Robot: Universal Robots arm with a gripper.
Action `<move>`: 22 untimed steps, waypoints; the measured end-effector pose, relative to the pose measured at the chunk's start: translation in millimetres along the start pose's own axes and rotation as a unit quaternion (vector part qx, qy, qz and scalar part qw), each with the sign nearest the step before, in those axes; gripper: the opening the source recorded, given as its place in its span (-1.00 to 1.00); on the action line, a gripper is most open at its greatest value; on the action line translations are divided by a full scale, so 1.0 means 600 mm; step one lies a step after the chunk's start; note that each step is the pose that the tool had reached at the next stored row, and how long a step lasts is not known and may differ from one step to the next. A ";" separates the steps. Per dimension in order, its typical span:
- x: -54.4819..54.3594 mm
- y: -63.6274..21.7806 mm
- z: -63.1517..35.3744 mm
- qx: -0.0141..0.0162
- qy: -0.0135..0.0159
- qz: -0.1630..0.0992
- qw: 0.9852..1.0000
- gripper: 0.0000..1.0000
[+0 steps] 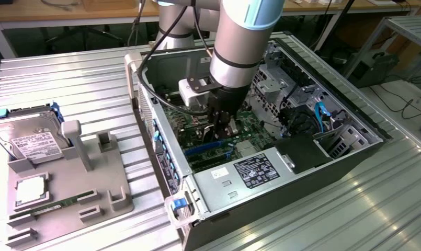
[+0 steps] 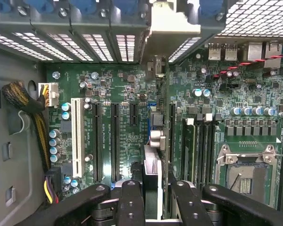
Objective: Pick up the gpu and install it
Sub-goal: 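Insert the gpu into the slot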
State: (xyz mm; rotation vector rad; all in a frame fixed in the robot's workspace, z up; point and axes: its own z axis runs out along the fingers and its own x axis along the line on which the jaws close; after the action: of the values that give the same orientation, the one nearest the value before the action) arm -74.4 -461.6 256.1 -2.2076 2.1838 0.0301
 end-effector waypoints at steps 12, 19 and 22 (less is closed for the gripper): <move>0.000 0.010 0.012 -0.001 0.000 0.000 1.000 -0.45; 0.001 0.013 0.023 -0.002 0.000 0.000 1.000 -0.45; 0.001 0.013 0.029 -0.004 0.000 0.000 1.000 -0.45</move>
State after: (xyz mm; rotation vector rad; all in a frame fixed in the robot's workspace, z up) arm -82.1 -461.6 238.5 -2.2115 2.1882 0.0384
